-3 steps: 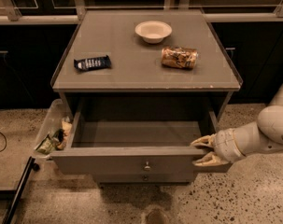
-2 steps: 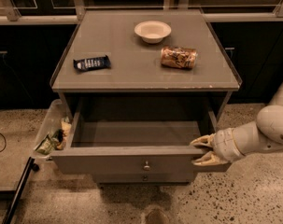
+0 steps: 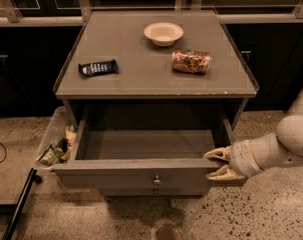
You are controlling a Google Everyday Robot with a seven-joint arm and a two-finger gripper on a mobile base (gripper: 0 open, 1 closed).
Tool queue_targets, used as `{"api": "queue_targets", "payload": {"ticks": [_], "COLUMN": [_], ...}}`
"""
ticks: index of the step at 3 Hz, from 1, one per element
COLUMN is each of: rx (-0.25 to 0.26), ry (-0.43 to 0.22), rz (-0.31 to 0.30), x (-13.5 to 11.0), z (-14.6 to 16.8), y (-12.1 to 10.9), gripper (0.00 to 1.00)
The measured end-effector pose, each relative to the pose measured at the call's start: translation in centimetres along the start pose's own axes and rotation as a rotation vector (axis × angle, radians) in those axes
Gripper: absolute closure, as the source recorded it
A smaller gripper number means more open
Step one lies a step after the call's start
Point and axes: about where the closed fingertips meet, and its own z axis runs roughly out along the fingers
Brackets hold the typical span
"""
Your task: Open top drawer
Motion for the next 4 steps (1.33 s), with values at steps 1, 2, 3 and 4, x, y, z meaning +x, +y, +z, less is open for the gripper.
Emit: {"api": "queue_targets", "payload": {"ticks": [1, 2, 3, 4], "rx": [-0.007, -0.018, -0.027, -0.035], "ry": [-0.001, -0.012, -0.027, -0.04], "rz": [-0.007, -0.008, -0.002, 0.005], "x": [-0.1, -0.1, -0.1, -0.2], "z": [0.2, 0.2, 0.1, -0.1], "y": [-0.2, 0.4, 1.0, 1.7], "gripper": [0.58, 0.62, 0.85, 1.0]}}
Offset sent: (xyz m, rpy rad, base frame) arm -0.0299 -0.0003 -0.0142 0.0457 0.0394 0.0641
